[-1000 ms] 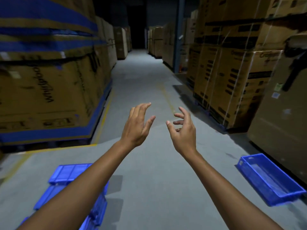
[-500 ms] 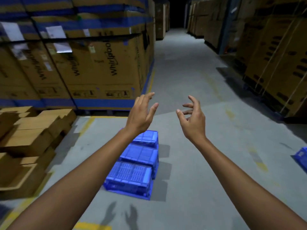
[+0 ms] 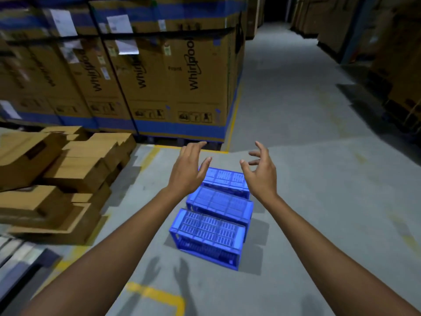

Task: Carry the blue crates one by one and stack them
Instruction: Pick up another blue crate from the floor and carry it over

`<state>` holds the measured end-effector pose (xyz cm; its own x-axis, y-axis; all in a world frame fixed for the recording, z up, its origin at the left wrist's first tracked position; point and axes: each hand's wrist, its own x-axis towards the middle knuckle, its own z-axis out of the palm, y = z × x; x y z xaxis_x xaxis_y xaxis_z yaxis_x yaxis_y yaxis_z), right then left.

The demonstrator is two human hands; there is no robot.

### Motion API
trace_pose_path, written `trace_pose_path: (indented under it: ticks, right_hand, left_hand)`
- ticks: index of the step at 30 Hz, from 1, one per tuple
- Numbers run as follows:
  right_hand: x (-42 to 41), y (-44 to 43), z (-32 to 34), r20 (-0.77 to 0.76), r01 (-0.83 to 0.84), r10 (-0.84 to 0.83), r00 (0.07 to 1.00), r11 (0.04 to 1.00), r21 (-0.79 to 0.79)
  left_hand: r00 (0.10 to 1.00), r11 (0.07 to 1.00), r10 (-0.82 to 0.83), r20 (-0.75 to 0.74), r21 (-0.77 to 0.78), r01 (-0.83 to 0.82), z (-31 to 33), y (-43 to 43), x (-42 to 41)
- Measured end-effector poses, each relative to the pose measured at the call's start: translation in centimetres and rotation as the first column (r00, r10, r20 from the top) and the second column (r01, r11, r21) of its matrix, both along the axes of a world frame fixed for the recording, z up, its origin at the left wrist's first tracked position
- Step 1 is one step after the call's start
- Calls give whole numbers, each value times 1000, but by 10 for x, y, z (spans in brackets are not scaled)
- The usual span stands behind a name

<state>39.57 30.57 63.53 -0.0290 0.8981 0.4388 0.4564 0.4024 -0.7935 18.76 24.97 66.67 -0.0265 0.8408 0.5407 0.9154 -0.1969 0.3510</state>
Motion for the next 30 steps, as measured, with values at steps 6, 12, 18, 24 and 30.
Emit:
trace_pose_path:
  ticks: [6, 12, 18, 24, 30]
  right_hand:
    - [-85, 11, -37, 131, 6, 3, 991, 998, -69]
    - [-131, 3, -51, 299, 108, -124, 946, 992, 68]
    - [-158, 7, -122, 401, 185, -245, 883, 966, 184]
    - [-159, 28, -265, 444, 145, -224, 868, 968, 204]
    - [-150, 64, -437, 484, 109, -220, 847, 963, 247]
  left_hand:
    - [986, 997, 15, -168, -77, -29, -16, 14, -71]
    - [971, 990, -108, -214, -115, 85, -54, 36, -110]
    - [950, 975, -220, -219, -76, 209, -144, 62, -136]
    - [905, 960, -280, -320, -114, 257, -319, 80, -135]
    - [909, 971, -239, -342, -98, 218, -483, 117, -124]
